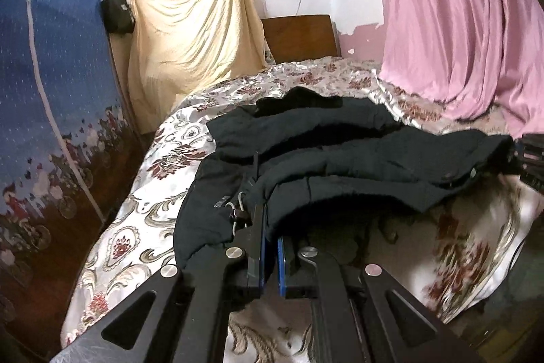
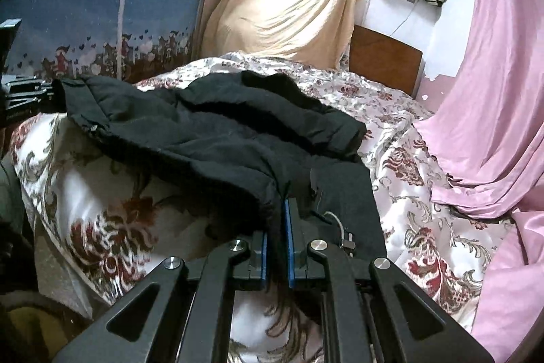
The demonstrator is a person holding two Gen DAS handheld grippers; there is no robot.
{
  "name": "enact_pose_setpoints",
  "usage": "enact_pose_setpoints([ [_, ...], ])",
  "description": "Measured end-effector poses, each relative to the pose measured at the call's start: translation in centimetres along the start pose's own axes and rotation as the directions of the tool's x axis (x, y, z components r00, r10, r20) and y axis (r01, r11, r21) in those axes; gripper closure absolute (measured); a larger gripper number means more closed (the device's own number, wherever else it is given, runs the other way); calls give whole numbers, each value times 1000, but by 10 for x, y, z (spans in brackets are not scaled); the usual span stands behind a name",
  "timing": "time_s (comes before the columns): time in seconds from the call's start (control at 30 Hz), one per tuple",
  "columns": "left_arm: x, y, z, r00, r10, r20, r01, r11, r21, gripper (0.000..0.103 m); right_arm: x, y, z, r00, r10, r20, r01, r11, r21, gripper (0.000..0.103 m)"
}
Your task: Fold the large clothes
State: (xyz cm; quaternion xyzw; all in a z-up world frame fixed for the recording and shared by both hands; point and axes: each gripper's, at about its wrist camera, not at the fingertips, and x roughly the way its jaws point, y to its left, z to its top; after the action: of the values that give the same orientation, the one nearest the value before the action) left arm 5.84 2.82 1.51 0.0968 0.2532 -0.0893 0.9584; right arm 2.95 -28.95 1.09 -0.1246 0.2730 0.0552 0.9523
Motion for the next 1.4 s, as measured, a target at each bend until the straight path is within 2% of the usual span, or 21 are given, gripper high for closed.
enact_pose_setpoints([
  [0.2, 7, 8, 26, 999, -15, 36, 16, 999, -41, 97, 2, -4, 23, 998, -14, 66, 13, 1000, 23, 96],
  [0.4, 23, 14, 60, 997, -17, 73, 20, 999, -35, 97, 16, -17, 61, 991, -36, 131, 31, 998, 46, 96],
  [0.77, 79, 30, 137, 995, -8, 95, 7, 1000, 9, 97, 73, -39, 141, 978, -105, 182, 91, 992, 82, 96],
  [0.93, 118, 38, 175, 996, 14, 86, -18, 999, 35, 97, 113, -55, 183, 979, -115, 171, 104, 992, 73, 96],
  [1.1, 162, 46, 212, 997, 55, 57, -60, 995, 78, 97, 159, -77, 234, 988, -92, 120, 87, 995, 51, 96],
  [1.27, 202, 52, 247, 996, 73, 42, -75, 995, 58, 97, 215, -97, 277, 992, -104, 70, 100, 993, 54, 96],
  [1.4, 235, 54, 267, 995, 90, 52, -93, 993, 66, 97, 255, -111, 305, 990, -127, 67, 122, 990, 73, 96],
])
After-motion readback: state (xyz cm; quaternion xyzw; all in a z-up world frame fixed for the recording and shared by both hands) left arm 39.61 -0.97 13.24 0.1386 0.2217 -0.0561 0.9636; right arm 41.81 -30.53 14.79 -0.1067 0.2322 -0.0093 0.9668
